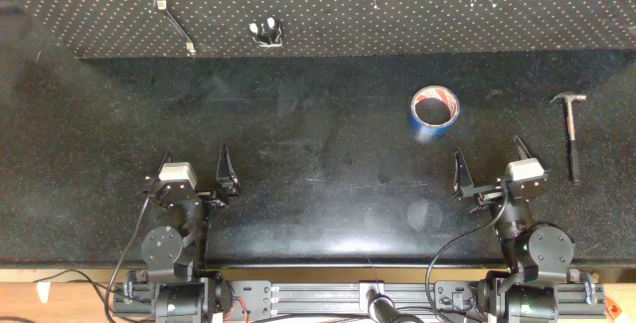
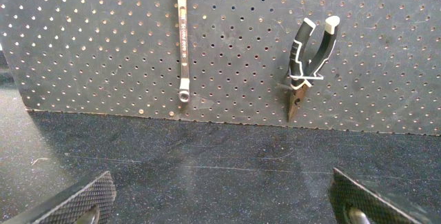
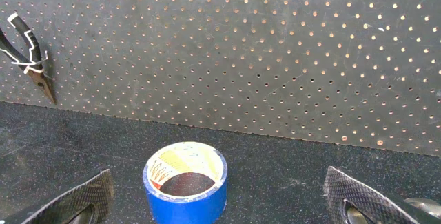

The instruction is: Place Tools Onto Pegboard

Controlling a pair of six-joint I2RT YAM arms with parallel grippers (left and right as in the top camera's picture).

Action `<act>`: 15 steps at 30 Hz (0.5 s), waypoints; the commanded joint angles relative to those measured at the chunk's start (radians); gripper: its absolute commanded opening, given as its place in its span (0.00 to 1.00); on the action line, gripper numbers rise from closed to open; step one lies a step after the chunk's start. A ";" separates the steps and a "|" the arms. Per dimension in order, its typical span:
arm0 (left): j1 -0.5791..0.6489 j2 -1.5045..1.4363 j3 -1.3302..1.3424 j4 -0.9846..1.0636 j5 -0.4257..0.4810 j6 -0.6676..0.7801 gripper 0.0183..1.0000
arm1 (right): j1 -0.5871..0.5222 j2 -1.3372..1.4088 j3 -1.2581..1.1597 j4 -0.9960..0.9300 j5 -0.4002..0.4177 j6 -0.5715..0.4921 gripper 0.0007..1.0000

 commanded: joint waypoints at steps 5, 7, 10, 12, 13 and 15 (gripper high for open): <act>0.004 -0.013 -0.001 -0.008 0.011 0.019 1.00 | 0.006 -0.007 -0.004 -0.003 0.000 0.015 1.00; 0.004 -0.013 -0.001 -0.008 0.011 0.019 1.00 | 0.006 -0.007 -0.004 -0.003 0.000 0.015 1.00; 0.004 -0.013 -0.001 -0.009 0.011 0.019 1.00 | 0.006 -0.007 -0.004 -0.003 0.001 0.015 1.00; 0.004 -0.013 -0.001 -0.009 0.011 0.019 1.00 | 0.006 -0.007 -0.004 -0.007 0.027 0.015 0.99; 0.004 -0.013 -0.001 -0.008 0.011 0.019 1.00 | 0.006 -0.007 -0.003 -0.007 0.051 0.015 1.00; 0.004 -0.013 -0.001 -0.008 0.011 0.019 1.00 | 0.006 -0.006 -0.003 -0.006 0.089 0.014 1.00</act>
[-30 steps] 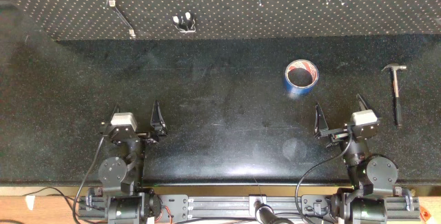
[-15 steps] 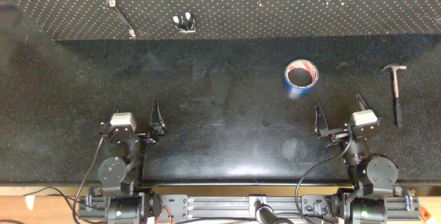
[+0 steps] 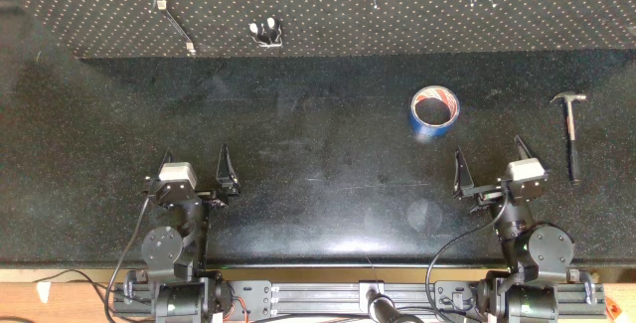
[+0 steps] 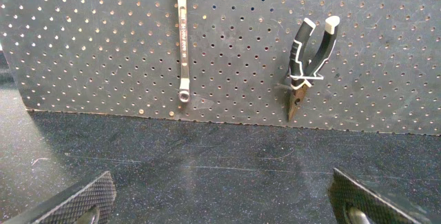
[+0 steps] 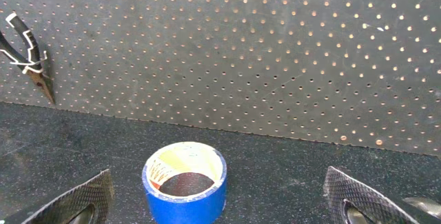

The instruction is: Place Tools Onto Pegboard

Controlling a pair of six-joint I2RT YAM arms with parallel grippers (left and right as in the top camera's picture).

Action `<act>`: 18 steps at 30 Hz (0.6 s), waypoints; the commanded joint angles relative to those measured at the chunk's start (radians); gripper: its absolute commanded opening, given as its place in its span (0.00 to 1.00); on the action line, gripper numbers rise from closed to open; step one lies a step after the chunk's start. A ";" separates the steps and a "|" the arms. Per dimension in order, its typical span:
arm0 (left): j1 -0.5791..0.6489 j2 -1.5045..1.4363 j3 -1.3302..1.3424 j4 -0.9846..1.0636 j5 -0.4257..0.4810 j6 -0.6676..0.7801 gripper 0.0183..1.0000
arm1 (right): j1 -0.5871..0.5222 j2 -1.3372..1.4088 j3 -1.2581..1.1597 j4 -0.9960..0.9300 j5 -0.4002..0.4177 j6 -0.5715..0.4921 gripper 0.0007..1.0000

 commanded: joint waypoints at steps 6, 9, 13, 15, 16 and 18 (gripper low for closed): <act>0.004 -0.013 -0.001 -0.008 0.011 0.019 1.00 | 0.006 0.022 0.011 0.003 0.067 0.063 1.00; 0.004 -0.013 -0.001 -0.008 0.011 0.019 1.00 | 0.008 0.126 0.079 0.000 0.068 0.134 0.98; 0.004 -0.013 -0.001 -0.008 0.011 0.019 1.00 | 0.050 0.345 0.247 -0.066 0.061 0.223 0.98; 0.004 -0.013 -0.001 -0.008 0.011 0.019 0.99 | 0.067 0.460 0.321 -0.099 0.032 0.225 0.98; 0.004 -0.013 -0.001 -0.009 0.011 0.019 1.00 | 0.075 0.511 0.353 -0.114 0.019 0.225 0.98; 0.004 -0.013 -0.001 -0.008 0.011 0.019 1.00 | 0.101 0.624 0.431 -0.168 0.004 0.225 0.98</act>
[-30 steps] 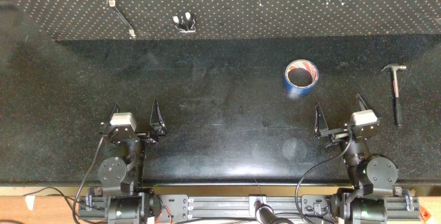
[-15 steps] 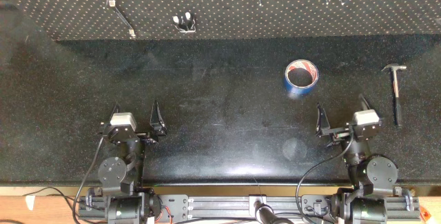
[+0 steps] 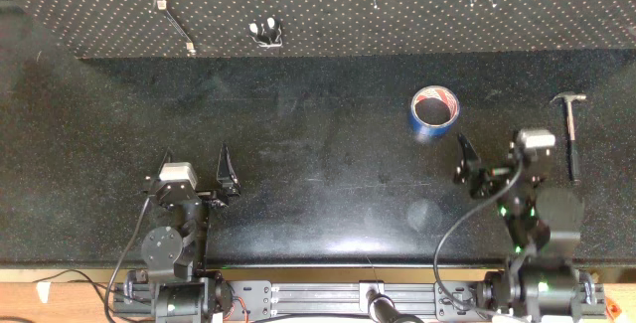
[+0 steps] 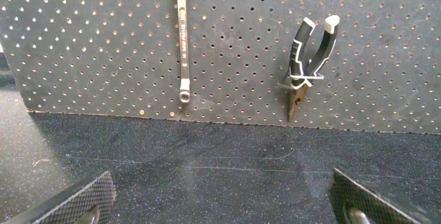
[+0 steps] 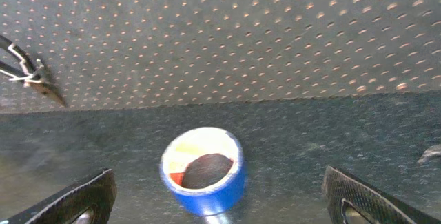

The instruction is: Place Tools Onto Pegboard

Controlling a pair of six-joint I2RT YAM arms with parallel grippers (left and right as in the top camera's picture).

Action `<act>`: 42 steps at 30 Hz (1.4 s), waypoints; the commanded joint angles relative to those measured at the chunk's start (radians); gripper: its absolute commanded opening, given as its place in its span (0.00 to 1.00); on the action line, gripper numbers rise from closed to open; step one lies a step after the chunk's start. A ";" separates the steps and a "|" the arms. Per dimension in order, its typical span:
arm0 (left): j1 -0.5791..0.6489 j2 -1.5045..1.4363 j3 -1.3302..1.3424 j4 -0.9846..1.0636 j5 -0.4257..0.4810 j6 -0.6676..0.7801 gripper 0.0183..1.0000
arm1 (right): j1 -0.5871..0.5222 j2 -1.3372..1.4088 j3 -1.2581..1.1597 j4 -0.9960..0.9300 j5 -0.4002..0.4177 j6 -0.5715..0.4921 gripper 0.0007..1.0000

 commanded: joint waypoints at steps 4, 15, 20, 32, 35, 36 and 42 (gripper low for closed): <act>0.004 -0.012 -0.001 -0.008 0.011 0.012 1.00 | 0.124 0.434 0.308 -0.194 -0.040 0.026 0.98; 0.004 -0.012 -0.001 -0.008 0.011 0.012 1.00 | 0.285 1.058 0.726 -0.386 -0.027 0.014 0.98; 0.004 -0.012 -0.001 -0.008 0.011 0.012 1.00 | 0.285 1.243 0.889 -0.511 0.036 0.015 0.98; 0.004 -0.012 -0.001 -0.008 0.011 0.012 1.00 | 0.293 1.428 1.011 -0.599 0.100 0.010 0.76; 0.004 -0.012 -0.001 -0.008 0.011 0.012 1.00 | 0.302 1.432 1.011 -0.599 0.100 0.010 0.37; 0.004 -0.012 -0.001 -0.008 0.011 0.012 1.00 | 0.305 1.432 1.011 -0.598 0.100 0.010 0.30; 0.004 -0.012 -0.001 -0.008 0.011 0.012 1.00 | 0.307 1.416 1.011 -0.593 0.100 -0.008 0.08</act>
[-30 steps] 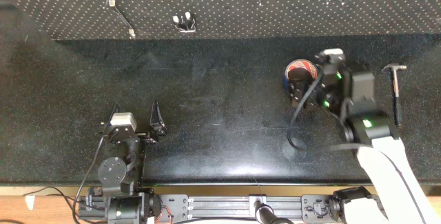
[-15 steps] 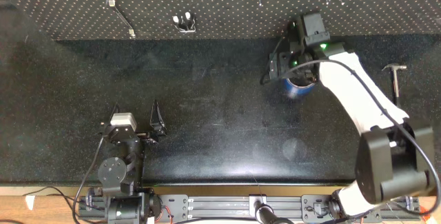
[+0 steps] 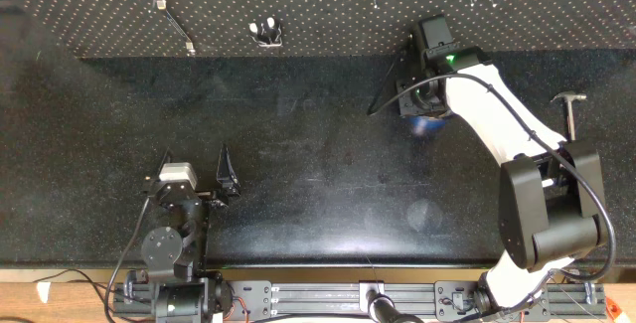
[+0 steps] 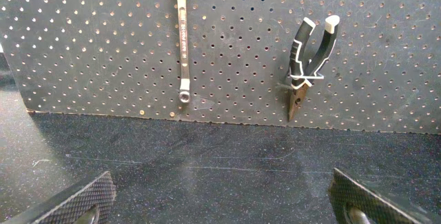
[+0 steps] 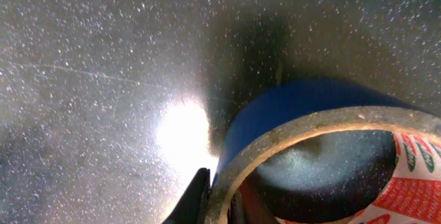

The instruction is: Place Tools Onto Pegboard

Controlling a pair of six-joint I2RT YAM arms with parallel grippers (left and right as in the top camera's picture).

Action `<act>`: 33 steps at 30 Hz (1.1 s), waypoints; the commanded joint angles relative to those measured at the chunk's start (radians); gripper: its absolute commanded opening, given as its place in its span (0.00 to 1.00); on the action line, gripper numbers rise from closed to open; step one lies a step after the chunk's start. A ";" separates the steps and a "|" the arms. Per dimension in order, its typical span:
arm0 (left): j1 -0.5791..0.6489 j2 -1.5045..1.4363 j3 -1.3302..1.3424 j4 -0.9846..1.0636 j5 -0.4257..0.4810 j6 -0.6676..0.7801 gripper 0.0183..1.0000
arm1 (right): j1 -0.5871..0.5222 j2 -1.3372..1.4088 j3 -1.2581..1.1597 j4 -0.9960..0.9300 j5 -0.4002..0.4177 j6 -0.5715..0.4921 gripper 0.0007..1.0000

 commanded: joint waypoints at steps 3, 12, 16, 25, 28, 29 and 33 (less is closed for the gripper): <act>0.004 -0.010 -0.001 -0.008 0.011 0.012 1.00 | 0.015 -0.082 0.012 0.016 0.005 -0.014 0.07; 0.004 -0.010 -0.001 -0.008 0.011 0.012 1.00 | 0.126 -0.533 -0.116 0.103 0.005 0.013 0.08; 0.004 -0.010 -0.001 -0.008 0.011 0.012 1.00 | 0.172 -0.636 -0.247 0.336 0.005 0.016 0.07; 0.004 -0.010 -0.001 -0.008 0.011 0.012 1.00 | 0.220 -0.621 -0.295 0.625 0.013 -0.133 0.07; 0.004 -0.010 -0.001 -0.008 0.011 0.012 1.00 | 0.220 -0.615 -0.295 0.643 0.083 -0.135 0.07; 0.004 -0.010 -0.001 -0.008 0.011 0.012 1.00 | 0.220 -0.608 -0.295 0.655 0.108 -0.140 0.07; 0.004 -0.010 -0.001 -0.008 0.011 0.012 1.00 | 0.220 -0.561 -0.295 0.751 0.114 -0.243 0.07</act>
